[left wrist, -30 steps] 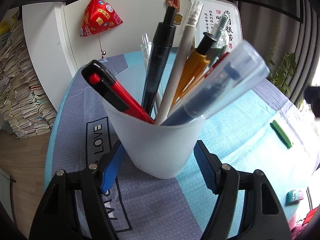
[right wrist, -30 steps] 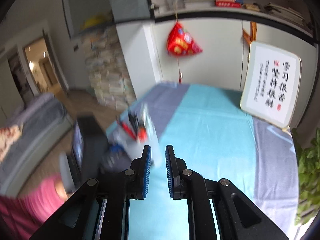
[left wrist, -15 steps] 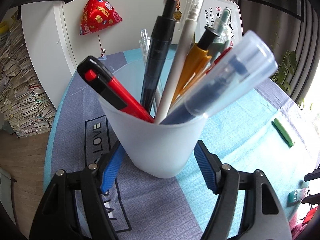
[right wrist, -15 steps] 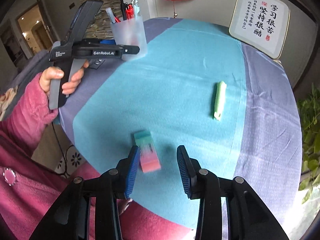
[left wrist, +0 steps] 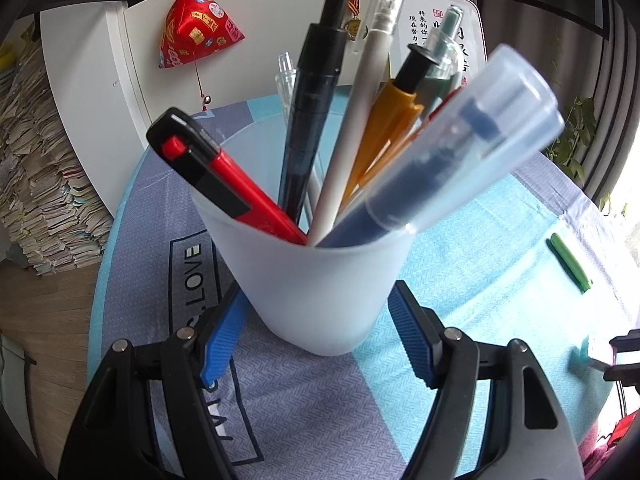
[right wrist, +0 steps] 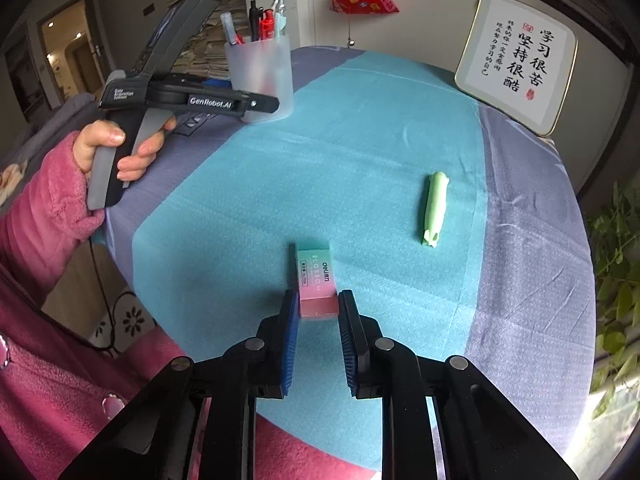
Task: Organize stationery
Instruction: 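Move the right gripper to the pink-and-teal eraser and grasp it, then lift the eraser and drop it into the frosted cup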
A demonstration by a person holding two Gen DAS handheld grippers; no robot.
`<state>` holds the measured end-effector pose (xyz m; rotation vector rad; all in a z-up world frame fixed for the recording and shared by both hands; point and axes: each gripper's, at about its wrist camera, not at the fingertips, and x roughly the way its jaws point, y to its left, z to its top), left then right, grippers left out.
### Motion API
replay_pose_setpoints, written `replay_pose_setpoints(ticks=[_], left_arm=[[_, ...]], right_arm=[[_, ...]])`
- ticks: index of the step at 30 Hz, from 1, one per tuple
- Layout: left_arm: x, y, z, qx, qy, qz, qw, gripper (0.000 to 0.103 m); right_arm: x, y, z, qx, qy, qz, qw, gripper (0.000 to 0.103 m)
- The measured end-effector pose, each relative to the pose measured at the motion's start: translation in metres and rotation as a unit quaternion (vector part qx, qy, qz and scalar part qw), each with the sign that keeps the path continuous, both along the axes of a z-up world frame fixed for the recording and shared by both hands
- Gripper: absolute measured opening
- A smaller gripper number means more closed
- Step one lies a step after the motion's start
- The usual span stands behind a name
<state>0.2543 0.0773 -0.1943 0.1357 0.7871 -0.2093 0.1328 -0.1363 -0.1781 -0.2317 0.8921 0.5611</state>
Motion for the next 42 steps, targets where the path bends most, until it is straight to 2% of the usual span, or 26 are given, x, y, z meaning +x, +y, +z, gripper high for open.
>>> replay_pose_setpoints(ticks=[8,13,18,22,29,35,42], left_arm=[[0.000,-0.001,0.000,-0.001,0.001,0.000,1.0000,0.071],[0.000,-0.002,-0.001,-0.002,0.001,0.000,1.0000,0.071],[0.000,-0.001,-0.001,-0.003,0.001,0.000,1.0000,0.071],[0.000,-0.001,-0.001,-0.004,0.002,0.000,1.0000,0.071],[0.001,-0.001,-0.001,-0.007,0.004,0.000,1.0000,0.071],[0.001,-0.002,-0.002,-0.006,0.005,0.001,1.0000,0.071],[0.002,-0.001,-0.002,-0.006,0.005,0.001,1.0000,0.071]], right_arm=[[0.017,0.007,0.030,0.010,-0.047,-0.018,0.999,0.020],[0.027,0.015,0.054,0.043,-0.066,-0.014,0.997,0.020],[0.042,0.038,0.088,0.090,-0.076,0.024,0.993,0.020],[0.060,0.066,0.106,0.096,-0.089,0.064,0.989,0.020],[0.086,0.105,0.102,0.072,-0.074,0.103,0.989,0.020],[0.096,0.112,0.092,0.063,-0.061,0.108,0.990,0.020],[0.104,0.121,0.095,0.048,-0.051,0.113,0.991,0.020]])
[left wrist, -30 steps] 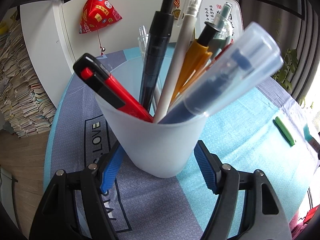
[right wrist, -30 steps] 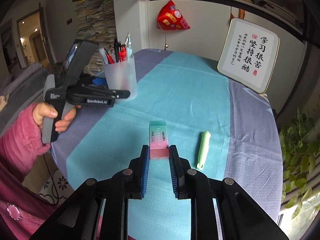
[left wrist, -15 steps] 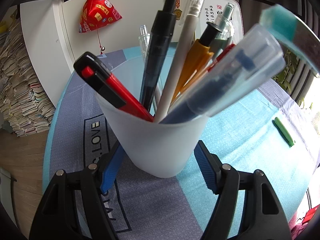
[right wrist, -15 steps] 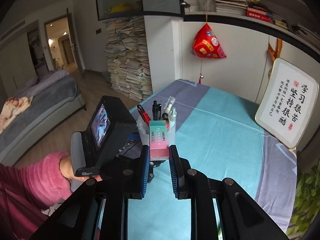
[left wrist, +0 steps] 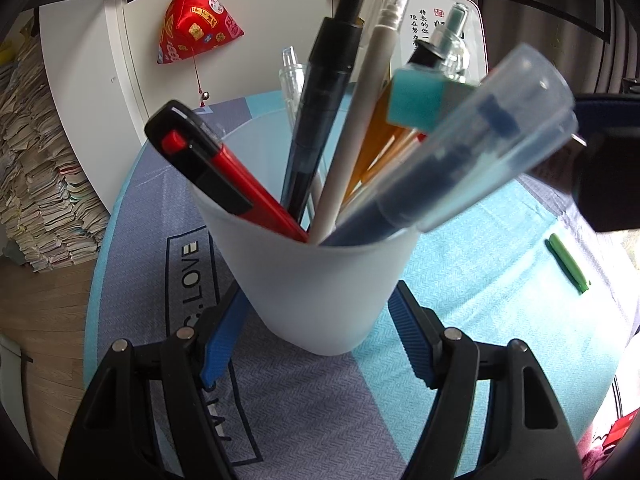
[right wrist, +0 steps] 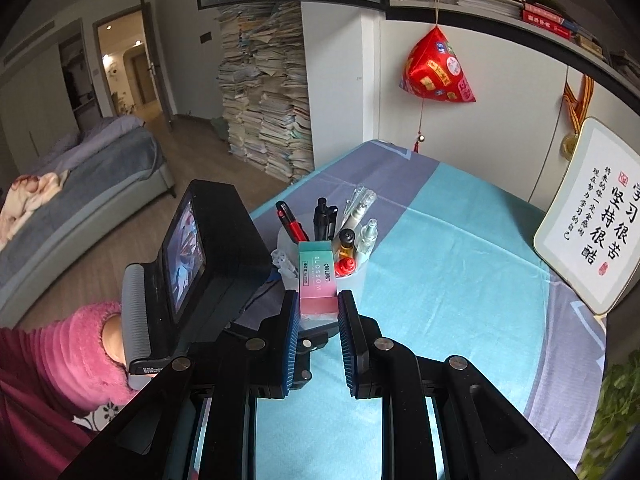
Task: Organize stationery
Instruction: 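Lift the eraser and drop it into the frosted cup, then move the right gripper to the green highlighter and grasp it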
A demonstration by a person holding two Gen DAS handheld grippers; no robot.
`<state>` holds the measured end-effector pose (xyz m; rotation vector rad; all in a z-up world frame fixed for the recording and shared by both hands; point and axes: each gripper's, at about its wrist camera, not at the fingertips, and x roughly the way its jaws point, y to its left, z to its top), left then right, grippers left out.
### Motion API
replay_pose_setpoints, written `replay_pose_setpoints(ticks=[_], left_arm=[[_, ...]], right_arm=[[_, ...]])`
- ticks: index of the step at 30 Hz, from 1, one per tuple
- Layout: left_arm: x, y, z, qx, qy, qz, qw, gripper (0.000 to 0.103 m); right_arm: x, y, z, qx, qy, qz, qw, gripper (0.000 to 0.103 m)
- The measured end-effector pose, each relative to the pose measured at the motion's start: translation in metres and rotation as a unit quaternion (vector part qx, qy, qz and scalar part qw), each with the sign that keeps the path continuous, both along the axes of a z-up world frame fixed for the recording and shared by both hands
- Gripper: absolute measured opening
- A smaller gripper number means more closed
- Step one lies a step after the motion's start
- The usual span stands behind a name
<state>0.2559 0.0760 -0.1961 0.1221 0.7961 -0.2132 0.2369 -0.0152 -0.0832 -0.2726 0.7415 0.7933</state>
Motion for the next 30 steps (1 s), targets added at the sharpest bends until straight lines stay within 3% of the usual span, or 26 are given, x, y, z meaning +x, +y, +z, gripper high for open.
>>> replay_pose_setpoints(ticks=[12,30], left_arm=[[0.000,0.000,0.000,0.000,0.000,0.000,1.0000,0.071],[0.002,0.000,0.001,0.004,0.004,0.000,1.0000,0.070]], right_arm=[[0.017,0.032,0.010,-0.095,-0.010,0.036,0.995,0.020],[0.026,0.036,0.014,-0.099,-0.015,0.052,0.994,0.020]])
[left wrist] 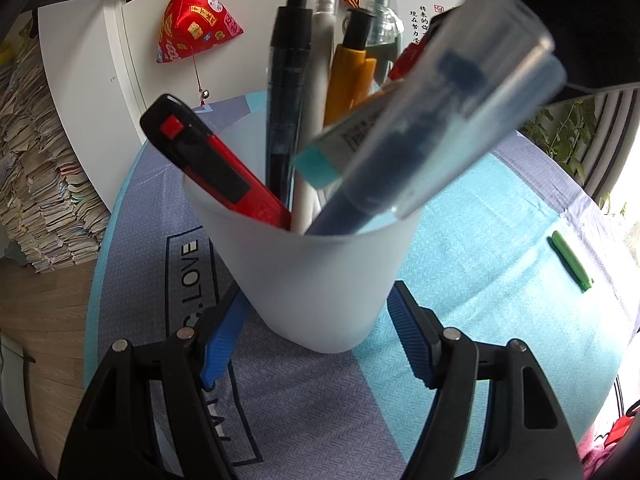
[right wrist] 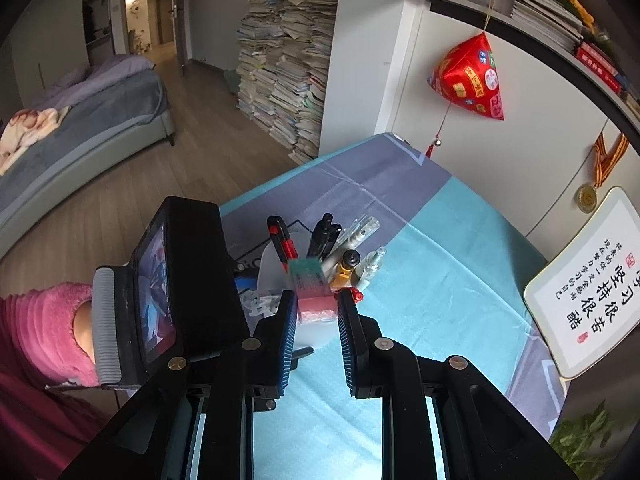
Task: Organize stationery
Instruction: 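Move the right gripper to the green highlighter and grasp it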
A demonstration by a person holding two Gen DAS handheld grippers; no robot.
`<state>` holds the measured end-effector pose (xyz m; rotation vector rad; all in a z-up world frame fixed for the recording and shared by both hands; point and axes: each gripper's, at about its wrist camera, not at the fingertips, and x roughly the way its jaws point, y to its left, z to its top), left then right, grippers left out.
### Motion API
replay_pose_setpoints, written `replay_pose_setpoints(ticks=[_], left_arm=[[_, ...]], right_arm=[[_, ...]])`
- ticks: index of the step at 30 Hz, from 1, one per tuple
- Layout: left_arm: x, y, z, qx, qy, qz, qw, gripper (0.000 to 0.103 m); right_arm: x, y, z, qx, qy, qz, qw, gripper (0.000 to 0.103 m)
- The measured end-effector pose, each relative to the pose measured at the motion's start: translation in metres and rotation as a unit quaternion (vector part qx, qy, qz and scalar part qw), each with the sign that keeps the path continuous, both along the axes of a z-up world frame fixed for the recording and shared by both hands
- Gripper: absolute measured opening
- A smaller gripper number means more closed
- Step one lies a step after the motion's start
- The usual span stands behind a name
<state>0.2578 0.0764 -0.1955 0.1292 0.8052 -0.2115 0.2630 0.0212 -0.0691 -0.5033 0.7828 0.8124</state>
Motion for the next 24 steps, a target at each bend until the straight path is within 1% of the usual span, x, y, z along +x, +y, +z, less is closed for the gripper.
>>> replay_pose_setpoints(ticks=[3,8,12,16,18,20,24], left_arm=[[0.000,0.000,0.000,0.001,0.000,0.000,1.0000,0.071],[-0.001,0.002,0.001,-0.001,0.001,-0.001,1.0000,0.071],[-0.001,0.002,0.001,-0.001,0.001,-0.001,1.0000,0.071],[-0.001,0.002,0.001,0.000,0.000,-0.001,1.0000,0.071],[-0.002,0.002,0.001,0.000,0.000,-0.001,1.0000,0.071],[-0.002,0.002,0.001,0.001,0.000,-0.001,1.0000,0.071],[-0.002,0.002,0.002,0.002,-0.001,-0.001,1.0000,0.071]], right_arm=[[-0.001,-0.001,0.000,0.005,-0.004,-0.004,1.000,0.020],[0.000,-0.010,0.005,0.032,0.000,-0.016,0.999,0.020],[0.002,-0.023,0.010,0.059,0.013,-0.028,0.998,0.020],[0.000,-0.045,0.010,0.074,0.017,-0.053,0.996,0.020],[0.001,-0.062,0.008,0.081,0.022,-0.074,0.994,0.020],[0.003,-0.081,0.001,0.081,0.034,-0.107,0.990,0.020],[0.010,-0.116,-0.023,0.057,0.056,-0.180,0.980,0.021]])
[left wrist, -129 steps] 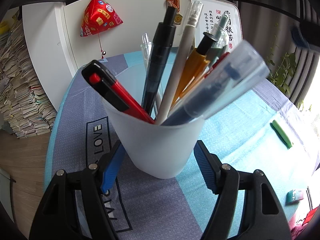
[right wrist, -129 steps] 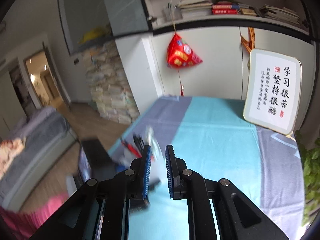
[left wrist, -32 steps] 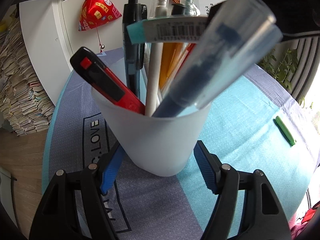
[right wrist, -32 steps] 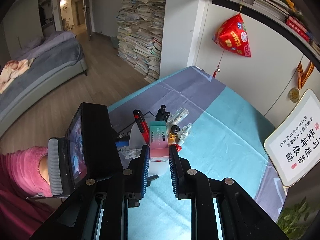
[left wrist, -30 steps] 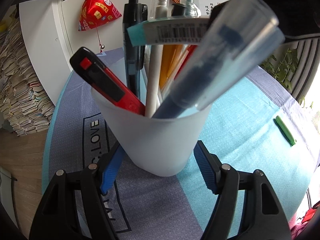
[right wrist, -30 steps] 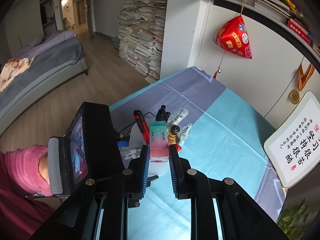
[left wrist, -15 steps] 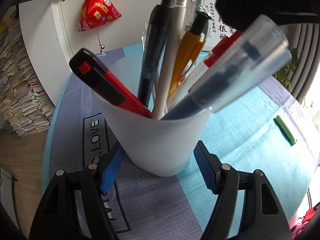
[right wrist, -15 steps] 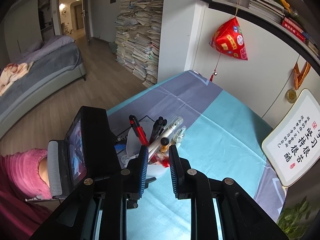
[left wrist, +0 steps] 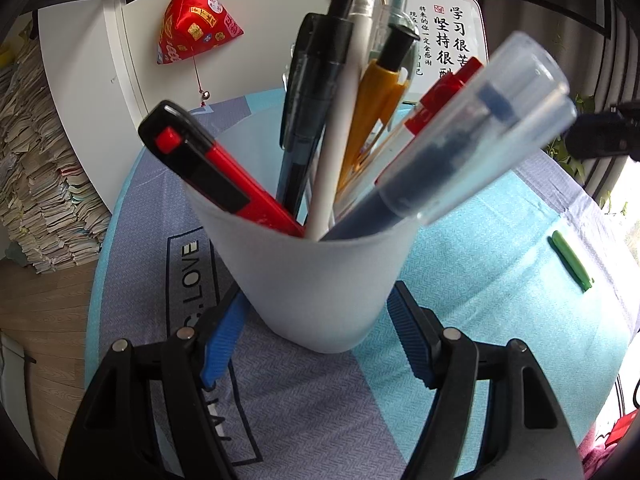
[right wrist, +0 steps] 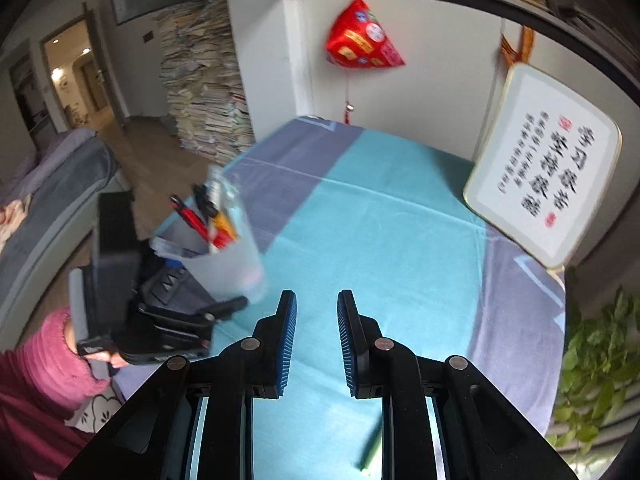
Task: Organize stationery
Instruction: 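Move the right gripper to the green highlighter and grasp it, then lift the green highlighter and lower it into the frosted cup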
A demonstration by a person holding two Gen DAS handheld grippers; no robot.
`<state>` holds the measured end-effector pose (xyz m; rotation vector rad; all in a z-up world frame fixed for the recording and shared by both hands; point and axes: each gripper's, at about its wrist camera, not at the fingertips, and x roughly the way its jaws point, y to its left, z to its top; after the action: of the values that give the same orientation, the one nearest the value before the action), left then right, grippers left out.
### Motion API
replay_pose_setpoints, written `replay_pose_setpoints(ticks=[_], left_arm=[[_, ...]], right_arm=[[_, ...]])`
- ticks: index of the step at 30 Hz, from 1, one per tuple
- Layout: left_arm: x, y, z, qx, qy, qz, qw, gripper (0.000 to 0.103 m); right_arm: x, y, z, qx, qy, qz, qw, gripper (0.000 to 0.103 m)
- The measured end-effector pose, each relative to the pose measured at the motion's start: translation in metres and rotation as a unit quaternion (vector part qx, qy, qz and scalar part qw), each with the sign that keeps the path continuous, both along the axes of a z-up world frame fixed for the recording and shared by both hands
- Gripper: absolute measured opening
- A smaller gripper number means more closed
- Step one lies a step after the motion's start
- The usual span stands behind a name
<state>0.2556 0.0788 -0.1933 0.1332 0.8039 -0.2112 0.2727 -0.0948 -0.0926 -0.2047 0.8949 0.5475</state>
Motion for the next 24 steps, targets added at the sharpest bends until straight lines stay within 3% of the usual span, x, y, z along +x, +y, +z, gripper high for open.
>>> replay_pose_setpoints(ticks=[5,11,16,24], left_arm=[[0.000,-0.001,0.001,0.007,-0.003,0.000,1.0000,0.071],[-0.004,-0.003,0.001,0.010,-0.004,0.001,0.9999,0.070],[-0.003,-0.003,0.001,0.010,-0.004,0.001,0.9999,0.070],[-0.004,-0.004,0.000,0.008,-0.004,0.001,1.0000,0.071]], right_arm=[[0.002,-0.039,-0.038,-0.008,0.055,-0.074,0.996,0.020],[-0.003,-0.065,-0.056,0.012,0.084,-0.112,0.990,0.021],[-0.005,-0.068,-0.064,0.024,0.097,-0.120,0.988,0.040],[-0.012,-0.046,-0.075,-0.020,0.101,-0.089,0.991,0.040]])
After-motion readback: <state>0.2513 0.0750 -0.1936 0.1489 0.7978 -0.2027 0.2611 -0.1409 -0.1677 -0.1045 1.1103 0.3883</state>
